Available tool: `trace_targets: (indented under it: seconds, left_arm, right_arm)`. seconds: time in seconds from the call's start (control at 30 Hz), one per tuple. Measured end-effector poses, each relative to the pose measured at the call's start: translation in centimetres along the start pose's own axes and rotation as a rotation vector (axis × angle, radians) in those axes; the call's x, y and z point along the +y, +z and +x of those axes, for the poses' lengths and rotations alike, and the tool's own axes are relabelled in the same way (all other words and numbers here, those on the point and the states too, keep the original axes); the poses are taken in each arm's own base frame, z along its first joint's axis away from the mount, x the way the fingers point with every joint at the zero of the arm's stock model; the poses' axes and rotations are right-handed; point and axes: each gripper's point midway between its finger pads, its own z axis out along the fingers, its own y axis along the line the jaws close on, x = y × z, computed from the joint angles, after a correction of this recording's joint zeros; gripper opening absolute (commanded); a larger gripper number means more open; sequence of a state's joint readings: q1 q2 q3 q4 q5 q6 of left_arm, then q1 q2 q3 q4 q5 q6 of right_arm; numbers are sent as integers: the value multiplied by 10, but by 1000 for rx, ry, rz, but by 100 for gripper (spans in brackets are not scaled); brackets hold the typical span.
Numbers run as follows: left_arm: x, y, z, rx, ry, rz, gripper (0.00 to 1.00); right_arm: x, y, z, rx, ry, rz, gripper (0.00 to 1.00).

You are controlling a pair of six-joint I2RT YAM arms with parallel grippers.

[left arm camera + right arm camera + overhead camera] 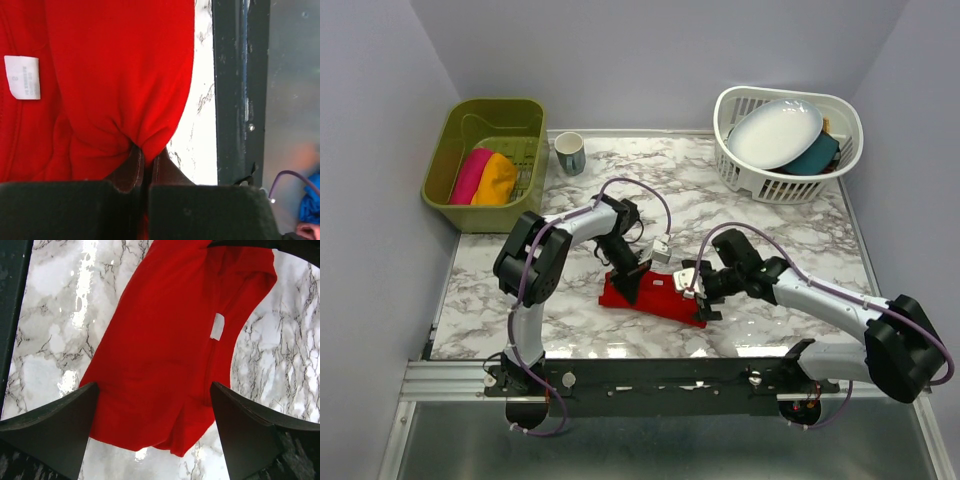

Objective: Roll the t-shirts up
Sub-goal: Roll the T-shirt to the center of the board.

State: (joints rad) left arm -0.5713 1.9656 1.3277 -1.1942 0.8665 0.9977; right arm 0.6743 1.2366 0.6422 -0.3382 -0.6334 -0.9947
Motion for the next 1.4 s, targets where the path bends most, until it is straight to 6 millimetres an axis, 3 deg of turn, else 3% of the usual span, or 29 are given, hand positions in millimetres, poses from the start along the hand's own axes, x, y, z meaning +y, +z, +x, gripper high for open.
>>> trace_targets:
  seconds: [0.47, 0.8, 0.9, 0.93, 1.07, 1.27, 1.4]
  left_arm:
    - [2, -1, -6, -58, -124, 14, 0]
    - [4, -2, -9, -97, -173, 27, 0]
    - [5, -3, -9, -124, -193, 40, 0]
    - [5, -4, -9, -136, -203, 48, 0]
    - [5, -5, -7, -170, -229, 89, 0]
    - [11, -10, -8, -240, -270, 175, 2]
    - [16, -20, -8, -281, -287, 167, 6]
  right_arm:
    - [0, -5, -17, 1, 127, -26, 99]
    - [17, 9, -5, 56, 213, -85, 78]
    - [20, 16, 2, 86, 211, -81, 61]
    - [21, 17, 3, 93, 209, -78, 50]
    - [16, 24, 10, 131, 197, -46, 29]
    - [5, 21, 13, 139, 266, -86, 27]
    - [-26, 7, 8, 87, 333, -182, 25]
